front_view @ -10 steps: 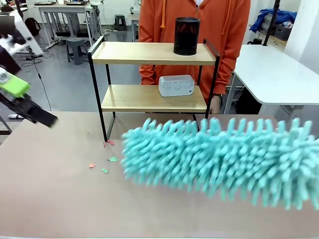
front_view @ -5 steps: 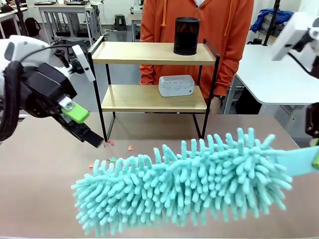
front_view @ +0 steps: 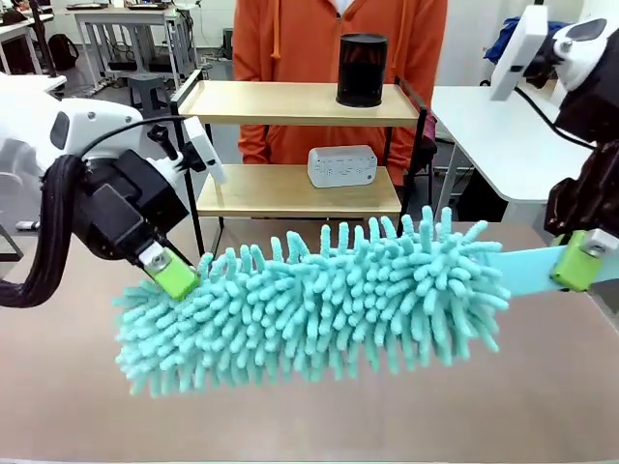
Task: Clean the shelf.
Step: Hand the Duster back to the human.
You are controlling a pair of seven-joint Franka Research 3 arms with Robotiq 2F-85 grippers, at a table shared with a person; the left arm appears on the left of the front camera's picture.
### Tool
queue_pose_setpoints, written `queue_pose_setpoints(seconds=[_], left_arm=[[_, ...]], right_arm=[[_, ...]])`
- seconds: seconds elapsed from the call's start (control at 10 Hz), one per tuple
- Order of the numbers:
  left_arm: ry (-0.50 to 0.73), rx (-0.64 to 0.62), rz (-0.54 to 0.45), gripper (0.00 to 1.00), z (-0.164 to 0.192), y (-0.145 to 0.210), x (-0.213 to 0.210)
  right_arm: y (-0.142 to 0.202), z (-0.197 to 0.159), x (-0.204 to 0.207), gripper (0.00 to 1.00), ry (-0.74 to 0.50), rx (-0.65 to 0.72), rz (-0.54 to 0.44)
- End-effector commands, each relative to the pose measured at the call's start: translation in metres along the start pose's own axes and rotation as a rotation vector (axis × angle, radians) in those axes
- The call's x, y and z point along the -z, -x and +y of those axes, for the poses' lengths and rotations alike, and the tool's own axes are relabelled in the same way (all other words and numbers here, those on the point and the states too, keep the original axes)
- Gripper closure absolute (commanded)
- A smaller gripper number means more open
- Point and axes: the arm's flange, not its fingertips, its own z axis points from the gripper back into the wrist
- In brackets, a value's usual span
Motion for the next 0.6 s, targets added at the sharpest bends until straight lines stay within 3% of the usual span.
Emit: queue_pose_setpoints(seconds=[0.0, 0.3, 0.4, 0.5], left_arm=[[0.052, 0.047, 0.040, 0.00, 0.0022, 0.0079, 0.0053], [0.051, 0.081, 0.041, 0.00, -0.0042, 0.0089, 0.0049], [0.035, 0.081, 0.048, 0.60, -0.0042, 0.0087, 0.0051], [0.049, 0.090, 0.052, 0.59, -0.0052, 0.0086, 0.0056]], right_arm=[[0.0002, -0.0023, -0.0009, 0.88, -0.028, -0.032, -0.060], [0.0011, -0.0057, -0.0015, 0.88, -0.034, -0.023, -0.063], [0.0009, -0.0065, -0.0010, 0.88, -0.042, -0.024, -0.060], [0.0007, -0.0074, -0.0012, 0.88, -0.042, -0.016, -0.061]])
